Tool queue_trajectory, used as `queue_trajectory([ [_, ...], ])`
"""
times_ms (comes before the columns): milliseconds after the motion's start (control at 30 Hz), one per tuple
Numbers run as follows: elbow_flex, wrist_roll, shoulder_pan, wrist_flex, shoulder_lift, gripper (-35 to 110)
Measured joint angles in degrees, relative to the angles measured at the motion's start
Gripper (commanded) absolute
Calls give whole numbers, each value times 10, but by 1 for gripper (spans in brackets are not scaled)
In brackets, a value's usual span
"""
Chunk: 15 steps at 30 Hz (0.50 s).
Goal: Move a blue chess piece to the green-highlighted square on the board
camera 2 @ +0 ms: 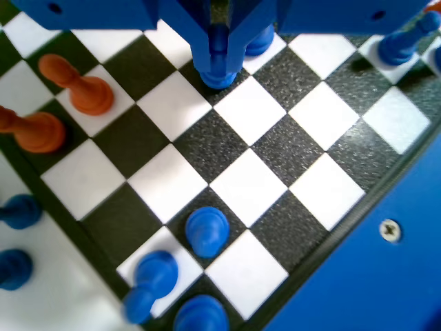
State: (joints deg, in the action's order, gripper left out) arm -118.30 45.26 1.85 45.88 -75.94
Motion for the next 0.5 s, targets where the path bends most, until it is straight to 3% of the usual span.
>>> queue_trajectory([
  [500,88,-4,-6,38,47,1],
])
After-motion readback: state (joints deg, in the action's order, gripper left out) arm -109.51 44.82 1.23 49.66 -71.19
